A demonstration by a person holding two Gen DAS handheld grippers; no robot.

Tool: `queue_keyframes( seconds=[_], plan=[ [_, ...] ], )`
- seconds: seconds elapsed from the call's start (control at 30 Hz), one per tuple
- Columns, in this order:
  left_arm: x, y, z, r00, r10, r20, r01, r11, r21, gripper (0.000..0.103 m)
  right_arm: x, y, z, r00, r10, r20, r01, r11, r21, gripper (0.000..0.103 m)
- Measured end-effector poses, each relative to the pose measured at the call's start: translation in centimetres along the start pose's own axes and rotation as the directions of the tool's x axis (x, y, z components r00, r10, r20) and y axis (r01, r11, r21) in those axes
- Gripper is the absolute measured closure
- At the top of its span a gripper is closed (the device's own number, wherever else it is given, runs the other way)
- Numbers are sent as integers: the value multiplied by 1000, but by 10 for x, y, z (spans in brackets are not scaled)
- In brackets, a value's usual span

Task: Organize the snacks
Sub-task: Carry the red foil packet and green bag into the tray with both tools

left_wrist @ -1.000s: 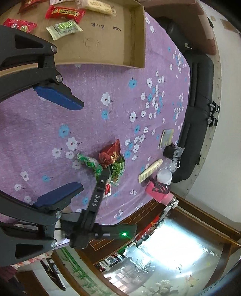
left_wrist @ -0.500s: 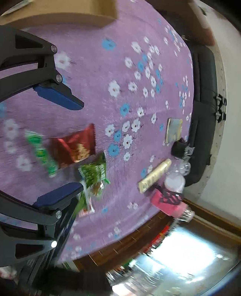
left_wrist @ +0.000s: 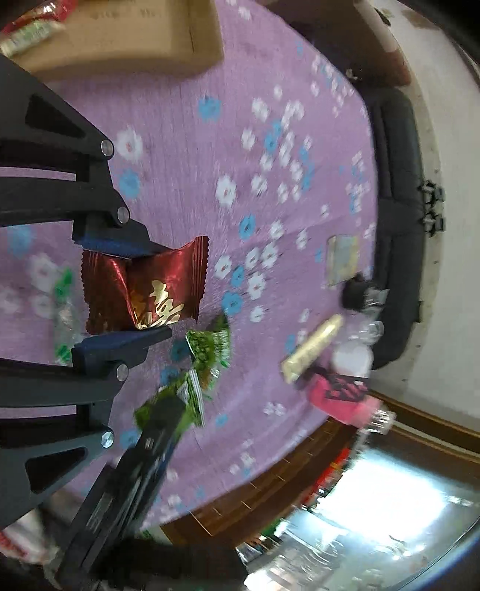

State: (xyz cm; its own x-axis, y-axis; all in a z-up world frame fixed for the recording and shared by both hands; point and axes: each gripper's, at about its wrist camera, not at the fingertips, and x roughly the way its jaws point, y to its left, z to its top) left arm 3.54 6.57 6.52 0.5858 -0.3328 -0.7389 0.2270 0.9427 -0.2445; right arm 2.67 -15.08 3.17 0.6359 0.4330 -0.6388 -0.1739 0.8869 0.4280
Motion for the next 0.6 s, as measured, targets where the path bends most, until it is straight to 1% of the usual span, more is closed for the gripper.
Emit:
queue_keyframes(
  seconds=[0.07, 0.13, 0.23, 0.3, 0.37, 0.43, 0.6],
  plan=[
    [-31, 12, -2, 999, 9, 44, -9, 1000, -6, 67, -1, 6, -2, 1000, 4, 8, -4, 1000, -21, 71],
    [-62, 32, -6, 996, 33, 85, -31, 999, -21, 67, -3, 14, -4, 1000, 17, 16, -16, 999, -37, 71],
    [-99, 71, -16, 988, 97, 122, -91, 994, -57, 66, -5, 33, -9, 1000, 29, 13, -28, 998, -54, 71],
    [-115, 102, -23, 981, 144, 126, -132, 986, -97, 66, -6, 53, -12, 998, 63, 0, -63, 995, -74, 71],
    [-126, 133, -30, 976, 180, 120, -161, 975, -150, 66, -5, 77, -17, 995, 102, -18, -103, 991, -90, 71],
    [-129, 155, -34, 975, 192, 114, -169, 968, -188, 66, 2, 105, -20, 988, 146, -57, -152, 982, -113, 71],
    [-117, 202, -44, 976, 206, 75, -179, 947, -268, 66, 33, 197, -34, 973, 178, -149, -211, 947, -243, 70]
  ],
)
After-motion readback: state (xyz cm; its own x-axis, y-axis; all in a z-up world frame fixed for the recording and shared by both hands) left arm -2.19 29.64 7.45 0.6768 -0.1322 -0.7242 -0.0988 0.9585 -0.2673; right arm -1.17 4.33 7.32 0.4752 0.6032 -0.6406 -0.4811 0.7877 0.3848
